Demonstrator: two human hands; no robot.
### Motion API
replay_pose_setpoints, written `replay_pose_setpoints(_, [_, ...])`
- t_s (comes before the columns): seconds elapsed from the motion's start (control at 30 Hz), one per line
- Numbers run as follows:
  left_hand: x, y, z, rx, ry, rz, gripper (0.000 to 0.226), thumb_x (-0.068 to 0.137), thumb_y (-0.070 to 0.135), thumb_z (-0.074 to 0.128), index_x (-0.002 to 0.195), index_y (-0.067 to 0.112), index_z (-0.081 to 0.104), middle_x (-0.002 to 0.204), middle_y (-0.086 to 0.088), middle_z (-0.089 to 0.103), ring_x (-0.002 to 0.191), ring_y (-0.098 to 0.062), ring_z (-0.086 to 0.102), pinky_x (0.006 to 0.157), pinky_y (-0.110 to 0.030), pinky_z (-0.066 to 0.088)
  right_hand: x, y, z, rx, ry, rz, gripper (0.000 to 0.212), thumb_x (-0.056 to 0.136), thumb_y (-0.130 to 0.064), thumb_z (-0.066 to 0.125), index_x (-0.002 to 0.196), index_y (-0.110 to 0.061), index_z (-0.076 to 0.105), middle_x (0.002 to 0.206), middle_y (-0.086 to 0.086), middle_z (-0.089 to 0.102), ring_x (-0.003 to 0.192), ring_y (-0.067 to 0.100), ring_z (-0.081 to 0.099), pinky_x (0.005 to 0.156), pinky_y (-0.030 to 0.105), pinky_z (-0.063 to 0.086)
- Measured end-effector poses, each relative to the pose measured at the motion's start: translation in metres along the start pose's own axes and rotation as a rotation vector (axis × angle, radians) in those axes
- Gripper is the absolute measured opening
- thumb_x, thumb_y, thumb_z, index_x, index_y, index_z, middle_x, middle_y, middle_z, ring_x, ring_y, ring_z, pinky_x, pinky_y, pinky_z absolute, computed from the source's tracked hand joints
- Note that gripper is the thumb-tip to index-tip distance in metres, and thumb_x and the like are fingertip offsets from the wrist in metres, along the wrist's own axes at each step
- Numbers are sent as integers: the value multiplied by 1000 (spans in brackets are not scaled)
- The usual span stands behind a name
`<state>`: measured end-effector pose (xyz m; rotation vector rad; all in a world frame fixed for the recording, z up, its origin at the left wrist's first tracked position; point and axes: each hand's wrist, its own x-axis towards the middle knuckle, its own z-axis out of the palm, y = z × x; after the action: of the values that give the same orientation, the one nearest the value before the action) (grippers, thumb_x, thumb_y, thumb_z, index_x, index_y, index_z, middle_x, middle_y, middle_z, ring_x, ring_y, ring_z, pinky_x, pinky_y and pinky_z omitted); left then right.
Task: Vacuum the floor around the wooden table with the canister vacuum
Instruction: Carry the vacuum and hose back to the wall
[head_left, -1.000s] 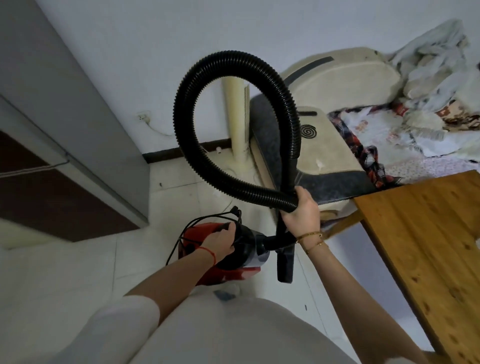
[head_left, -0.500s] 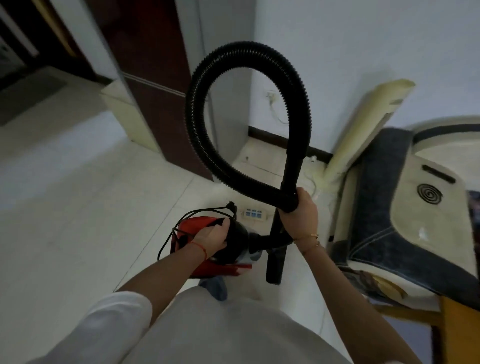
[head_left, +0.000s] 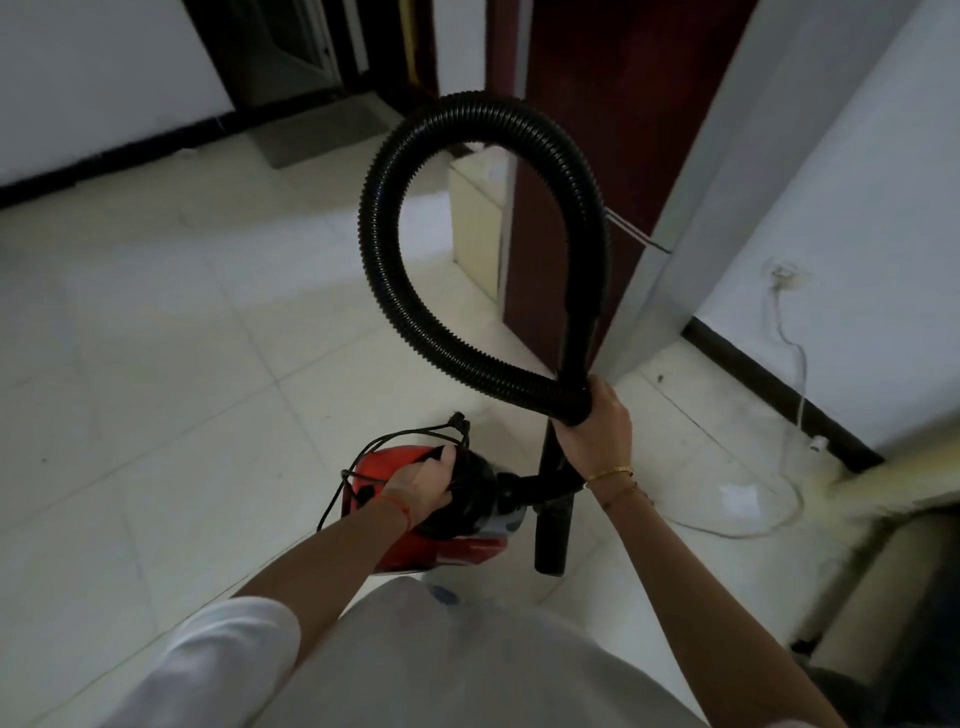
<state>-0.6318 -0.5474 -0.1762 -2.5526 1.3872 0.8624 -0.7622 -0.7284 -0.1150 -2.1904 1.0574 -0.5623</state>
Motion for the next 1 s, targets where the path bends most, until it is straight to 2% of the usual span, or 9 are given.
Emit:
replay_pose_setpoints(0.1, [0, -58, -13, -43, 34, -57, 54, 92, 17, 52, 136, 2, 25, 110, -19, 63, 97, -35, 63, 73, -41, 50, 24, -46, 45, 16, -70, -63, 28, 73, -14, 71, 98, -12, 57, 91, 4, 63, 78, 22, 60, 62, 27, 44])
replay_pose_setpoints(0.33, [-6, -174, -40, -93, 108, -209, 49, 91, 18, 52, 132, 4, 28, 106, -15, 64, 92, -33, 65, 71, -41, 51, 71, -143, 138, 16, -201, -200, 30, 75, -16, 67, 103, -18, 57, 96, 0, 62, 84, 21, 62, 66, 33, 53])
replay_pose_setpoints(0.5, [-5, -246, -58, -165, 120, -310, 43, 91, 16, 52, 127, 5, 31, 106, -16, 65, 93, -34, 65, 72, -42, 51, 103, -204, 200, 2, -248, -294, 25, 76, -18, 67, 99, -12, 58, 94, 6, 63, 81, 26, 62, 63, 28, 44])
replay_pose_setpoints(0.6, [0, -290, -65, -200, 119, -376, 44, 91, 15, 51, 128, 6, 30, 108, -16, 64, 96, -35, 65, 72, -41, 50, 124, -237, 242, 3, -293, -351, 24, 75, -19, 66, 97, -13, 58, 93, 4, 63, 82, 27, 63, 64, 29, 46])
replay_pose_setpoints(0.77, [17, -366, -79, -247, 140, -461, 46, 90, 14, 52, 130, 5, 30, 108, -17, 64, 97, -35, 64, 72, -42, 49, 165, -295, 317, 40, -368, -414, 26, 75, -15, 66, 101, -14, 60, 95, 4, 64, 85, 26, 63, 64, 24, 40])
replay_pose_setpoints(1.0, [52, -485, -122, -217, 196, -554, 53, 93, 18, 48, 139, 2, 27, 106, -13, 65, 91, -31, 66, 67, -38, 49, 243, -390, 429, 83, -462, -514, 32, 70, -9, 70, 100, -12, 61, 93, 3, 64, 83, 25, 64, 65, 24, 45])
